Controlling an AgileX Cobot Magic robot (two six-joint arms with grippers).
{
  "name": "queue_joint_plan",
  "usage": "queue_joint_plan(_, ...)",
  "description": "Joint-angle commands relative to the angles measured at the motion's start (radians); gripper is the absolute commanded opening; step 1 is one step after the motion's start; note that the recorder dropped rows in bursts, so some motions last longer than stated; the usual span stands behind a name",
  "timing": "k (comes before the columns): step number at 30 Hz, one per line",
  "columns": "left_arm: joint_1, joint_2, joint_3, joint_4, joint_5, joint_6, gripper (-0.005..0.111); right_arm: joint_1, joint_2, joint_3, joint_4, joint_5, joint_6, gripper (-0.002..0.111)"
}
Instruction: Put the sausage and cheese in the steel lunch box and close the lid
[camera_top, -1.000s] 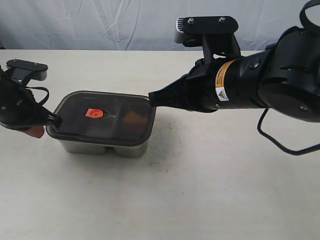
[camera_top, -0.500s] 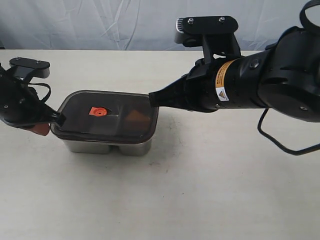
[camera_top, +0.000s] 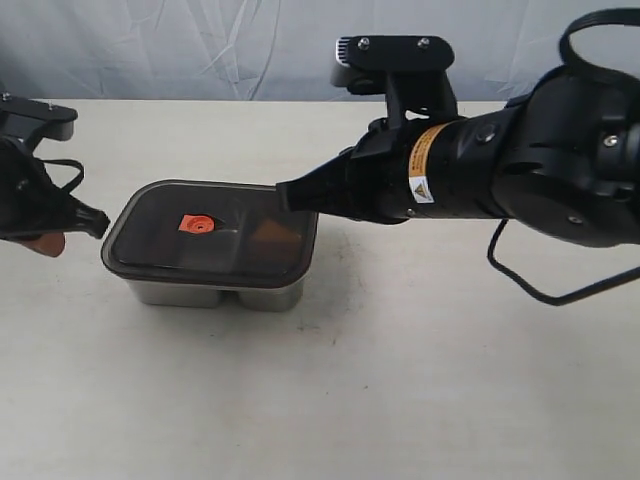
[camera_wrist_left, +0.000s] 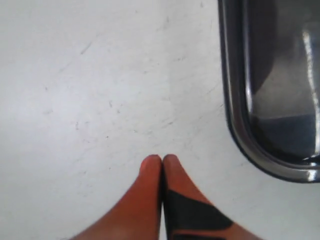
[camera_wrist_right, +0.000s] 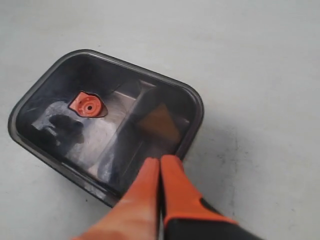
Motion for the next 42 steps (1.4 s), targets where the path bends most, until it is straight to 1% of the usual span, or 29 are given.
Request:
queue_joint_plan(1, 0.001, -0.070, -0.011, -0.143, -0.063, 0.105, 0.000, -0.001, 0.087, -0.051, 0.005, -0.042, -0.001, -0.001)
queue_joint_plan(6, 0.001, -0.075, -0.011, -0.476, -0.153, 0.445, 0.000, -0.001, 0.189, -0.142, 0.005, -0.045, -0.001, -0.001)
queue_joint_plan(8, 0.001, -0.054, -0.011, -0.523, -0.171, 0.503, 0.000, -0.001, 0.219, -0.169, 0.005, -0.040, -0.001, -0.001)
queue_joint_plan(12, 0.001, -0.006, -0.011, -0.522, -0.213, 0.503, 0.000, -0.001, 0.270, -0.195, 0.009, -0.042, -0.001, -0.001)
queue_joint_plan(19, 0.001, 0.073, -0.011, -0.522, -0.216, 0.501, 0.000, -0.001, 0.360, -0.220, 0.028, -0.053, -0.001, -0.001)
queue_joint_plan(28, 0.001, 0.134, -0.011, -0.522, -0.193, 0.499, 0.000, -0.001, 0.454, -0.220, 0.052, -0.031, -0.001, -0.001)
queue_joint_plan(35, 0.001, 0.174, -0.011, -0.522, -0.160, 0.497, 0.000, -0.001, 0.474, -0.220, 0.071, -0.023, -0.001, -0.001)
queue_joint_plan(42, 0.001, 0.226, -0.011, -0.494, -0.143, 0.445, 0.000, -0.001, 0.492, -0.220, 0.096, 0.019, -0.001, -0.001)
